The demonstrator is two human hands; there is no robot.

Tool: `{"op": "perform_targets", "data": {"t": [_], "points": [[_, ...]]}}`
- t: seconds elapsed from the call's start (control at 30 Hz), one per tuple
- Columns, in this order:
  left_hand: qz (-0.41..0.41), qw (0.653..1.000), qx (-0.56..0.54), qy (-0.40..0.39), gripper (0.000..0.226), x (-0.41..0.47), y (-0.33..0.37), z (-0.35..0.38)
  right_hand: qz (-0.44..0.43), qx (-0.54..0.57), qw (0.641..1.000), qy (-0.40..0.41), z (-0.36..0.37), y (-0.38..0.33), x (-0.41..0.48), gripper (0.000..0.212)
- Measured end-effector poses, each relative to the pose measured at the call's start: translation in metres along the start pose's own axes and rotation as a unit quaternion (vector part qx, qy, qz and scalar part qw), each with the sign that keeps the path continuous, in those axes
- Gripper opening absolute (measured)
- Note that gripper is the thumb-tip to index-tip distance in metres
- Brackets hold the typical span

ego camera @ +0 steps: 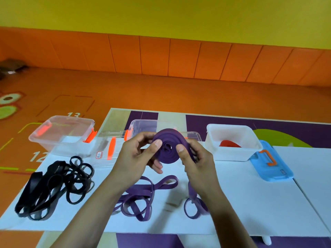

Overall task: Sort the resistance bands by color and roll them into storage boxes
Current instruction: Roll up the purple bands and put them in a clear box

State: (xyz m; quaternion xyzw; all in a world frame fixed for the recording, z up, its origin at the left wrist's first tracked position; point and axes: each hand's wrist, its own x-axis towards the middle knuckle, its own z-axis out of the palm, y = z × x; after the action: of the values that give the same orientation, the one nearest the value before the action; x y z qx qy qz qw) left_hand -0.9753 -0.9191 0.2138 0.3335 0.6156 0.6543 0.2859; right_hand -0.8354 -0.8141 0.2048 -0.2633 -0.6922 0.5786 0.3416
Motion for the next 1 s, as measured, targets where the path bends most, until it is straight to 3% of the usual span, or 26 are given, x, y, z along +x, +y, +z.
{"op": "perform_targets", "data": {"t": [0.13, 0.23, 0.37, 0.47, 0.6, 0.77, 1.0], "points": [[-0.029, 0.999, -0.037, 0.023, 0.025, -0.003, -0.008, 0.01, 0.001, -0.015, 0.999, 0.048, 0.017, 0.005, -0.003, 0.019], [-0.049, 0.999, -0.012, -0.015, 0.017, -0.004, -0.005, 0.002, 0.001, -0.042, 0.999, 0.005, 0.007, 0.001, 0.002, 0.015], [0.016, 0.975, 0.216, -0.044, 0.034, 0.003, 0.013, -0.022, 0.021, -0.061, 0.994, -0.09, -0.012, -0.004, 0.003, 0.016], [0.047, 0.934, 0.328, -0.134, 0.035, 0.009, 0.025, -0.029, 0.021, -0.073, 0.987, -0.142, -0.014, -0.005, 0.003, 0.017], [0.024, 0.951, 0.249, -0.18, 0.016, 0.01, 0.028, -0.031, -0.005, -0.1, 0.985, -0.141, -0.01, 0.0, 0.004, 0.02], [0.033, 0.986, 0.128, -0.102, 0.024, 0.003, 0.017, -0.025, -0.009, -0.098, 0.992, -0.085, -0.01, 0.001, 0.008, 0.015], [0.025, 0.999, -0.007, -0.021, 0.024, 0.0, 0.004, -0.012, 0.009, 0.052, 0.998, -0.031, -0.003, 0.001, 0.01, 0.028]]}}
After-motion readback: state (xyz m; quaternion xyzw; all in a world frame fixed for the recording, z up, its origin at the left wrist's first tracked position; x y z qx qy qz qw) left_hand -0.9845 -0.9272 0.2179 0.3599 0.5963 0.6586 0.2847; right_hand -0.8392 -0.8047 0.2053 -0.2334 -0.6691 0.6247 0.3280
